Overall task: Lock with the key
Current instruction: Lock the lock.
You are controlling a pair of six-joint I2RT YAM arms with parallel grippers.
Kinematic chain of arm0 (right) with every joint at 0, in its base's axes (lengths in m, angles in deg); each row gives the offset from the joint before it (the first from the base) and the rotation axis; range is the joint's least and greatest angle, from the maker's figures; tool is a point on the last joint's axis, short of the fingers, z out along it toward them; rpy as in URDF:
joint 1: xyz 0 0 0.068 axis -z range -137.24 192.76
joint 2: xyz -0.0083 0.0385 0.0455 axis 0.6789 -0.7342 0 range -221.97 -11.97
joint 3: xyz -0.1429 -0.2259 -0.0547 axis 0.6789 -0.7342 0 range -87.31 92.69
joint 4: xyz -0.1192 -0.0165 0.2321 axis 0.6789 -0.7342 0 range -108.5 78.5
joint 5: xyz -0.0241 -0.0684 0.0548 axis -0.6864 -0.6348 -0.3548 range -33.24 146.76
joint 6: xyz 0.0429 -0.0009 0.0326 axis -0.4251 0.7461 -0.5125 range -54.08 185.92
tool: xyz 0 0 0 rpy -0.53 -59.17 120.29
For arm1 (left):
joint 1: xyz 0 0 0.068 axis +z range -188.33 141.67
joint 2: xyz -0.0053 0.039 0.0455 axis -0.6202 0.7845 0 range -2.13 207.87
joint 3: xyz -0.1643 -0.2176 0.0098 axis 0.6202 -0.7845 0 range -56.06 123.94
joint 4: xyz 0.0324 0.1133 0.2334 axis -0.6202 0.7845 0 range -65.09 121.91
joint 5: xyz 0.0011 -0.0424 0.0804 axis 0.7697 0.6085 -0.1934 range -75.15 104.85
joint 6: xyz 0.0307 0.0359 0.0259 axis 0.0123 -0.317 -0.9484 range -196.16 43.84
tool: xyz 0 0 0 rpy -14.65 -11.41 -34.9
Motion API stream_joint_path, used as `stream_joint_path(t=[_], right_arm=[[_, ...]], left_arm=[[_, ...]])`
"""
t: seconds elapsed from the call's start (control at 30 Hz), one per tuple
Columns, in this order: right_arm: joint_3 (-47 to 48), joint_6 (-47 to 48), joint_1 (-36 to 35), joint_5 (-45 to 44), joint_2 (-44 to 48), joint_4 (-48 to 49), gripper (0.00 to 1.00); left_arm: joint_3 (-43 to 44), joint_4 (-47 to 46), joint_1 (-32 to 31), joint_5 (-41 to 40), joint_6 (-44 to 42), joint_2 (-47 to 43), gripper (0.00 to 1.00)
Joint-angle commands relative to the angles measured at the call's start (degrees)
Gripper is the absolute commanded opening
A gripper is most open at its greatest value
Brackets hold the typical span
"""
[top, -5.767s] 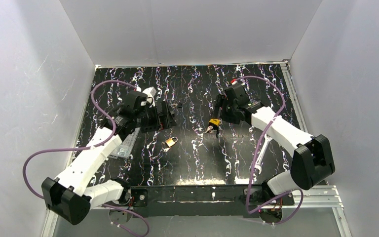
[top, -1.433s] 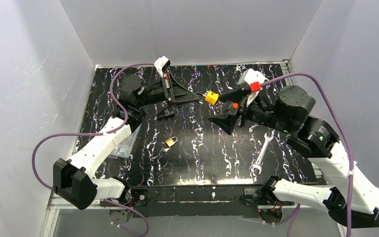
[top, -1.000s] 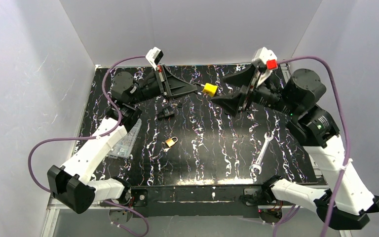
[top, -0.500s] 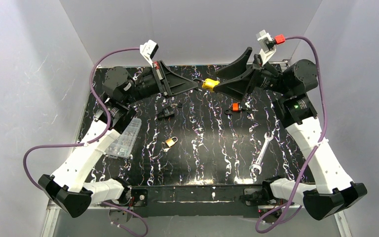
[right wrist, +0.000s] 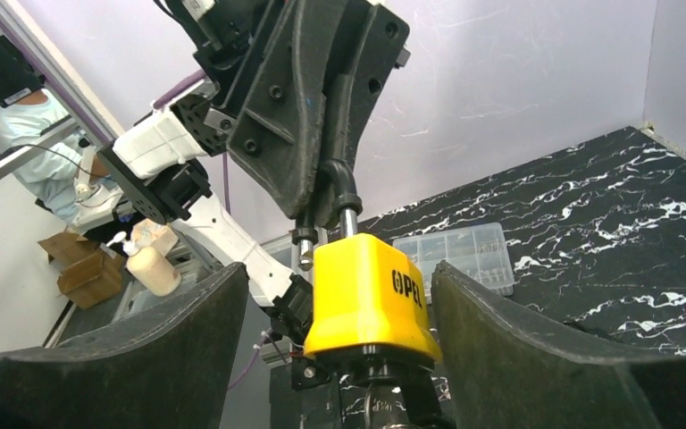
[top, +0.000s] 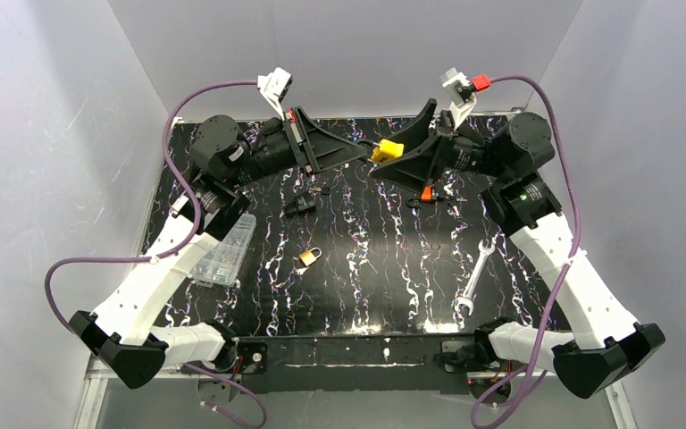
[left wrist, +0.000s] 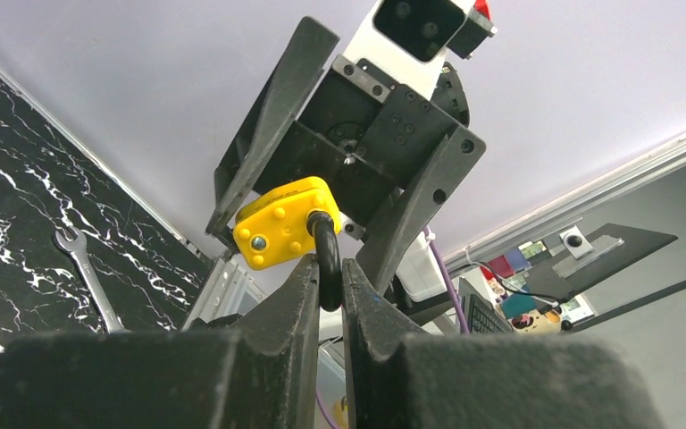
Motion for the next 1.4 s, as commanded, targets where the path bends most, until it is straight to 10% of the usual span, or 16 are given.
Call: stream_joint_path(t=[0.0, 0.57, 1.0, 1.2, 1.37], right_arm=[[1.76, 6.17, -1.94, -4.13, 1.48, -4.90, 0.79], [-5.45, -4.00, -1.99, -4.53, 6.06, 4.76, 0.61], [-4.96, -5.48, -3.09, -5.89, 6.24, 2.85, 0.28], [-5.38, -8.85, -3.55, -4.46, 5.22, 5.09, 0.62], [-6.06, -7.62, -4.53, -8.64, 6.26, 4.08, 0.66]], left_arm=[[3.55, -2.28, -0.59, -1.88, -1.98, -0.39, 0.00], [3.48, 8.77, -1.59, -10.01, -11.59, -4.08, 0.00], [3.35, 9.65, -3.70, -12.90, -14.47, -4.36, 0.00], [3.00, 8.93, -5.27, -15.89, -16.70, -5.74, 0.00], [3.59, 8.83, -8.56, -20.76, -19.67, -6.45, 0.00]])
